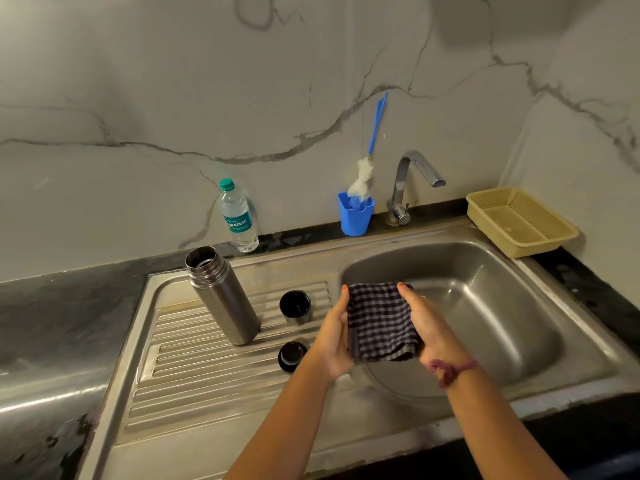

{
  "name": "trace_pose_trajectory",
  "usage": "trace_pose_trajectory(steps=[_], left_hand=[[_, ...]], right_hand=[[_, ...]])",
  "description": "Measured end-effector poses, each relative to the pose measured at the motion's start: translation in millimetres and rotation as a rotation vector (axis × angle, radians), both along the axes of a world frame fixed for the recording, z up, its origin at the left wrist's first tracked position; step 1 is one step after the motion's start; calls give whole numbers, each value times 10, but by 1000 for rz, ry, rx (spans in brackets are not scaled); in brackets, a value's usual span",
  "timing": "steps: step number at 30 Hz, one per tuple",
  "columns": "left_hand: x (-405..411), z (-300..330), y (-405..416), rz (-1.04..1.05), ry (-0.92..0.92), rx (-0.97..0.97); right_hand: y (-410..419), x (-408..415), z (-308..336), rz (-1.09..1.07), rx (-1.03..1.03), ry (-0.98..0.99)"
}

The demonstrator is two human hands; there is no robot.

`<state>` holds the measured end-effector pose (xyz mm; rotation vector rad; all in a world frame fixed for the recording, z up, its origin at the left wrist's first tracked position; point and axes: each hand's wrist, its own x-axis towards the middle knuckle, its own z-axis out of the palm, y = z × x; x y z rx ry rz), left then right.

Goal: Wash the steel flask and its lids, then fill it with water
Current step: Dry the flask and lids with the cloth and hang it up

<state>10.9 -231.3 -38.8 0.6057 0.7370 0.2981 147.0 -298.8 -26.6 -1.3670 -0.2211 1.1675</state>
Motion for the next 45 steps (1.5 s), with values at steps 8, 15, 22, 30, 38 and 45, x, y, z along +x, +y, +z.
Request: trace_pose_trajectory(steps=[8,15,22,30,38,45], left_hand=[[4,-67,-148,77,-48,-40],[-2,-13,-194,143,-98,84],[84,-172,-326,184,-88,365],[127,-238,-333,261,-82,377],[198,-153,-289,247,-91,286],[331,-95,-207,117,-12,368]], right_hand=[[-32,11,53,-2,-144,-605],[-179,-143,98,-96,-112,-1141],[-170,-457,193,-30,-48,-761],[-218,-452,196,13,43,-676],[-213,-285,199,-28,11,-546],[-253,-15,238,-95,15,-433]])
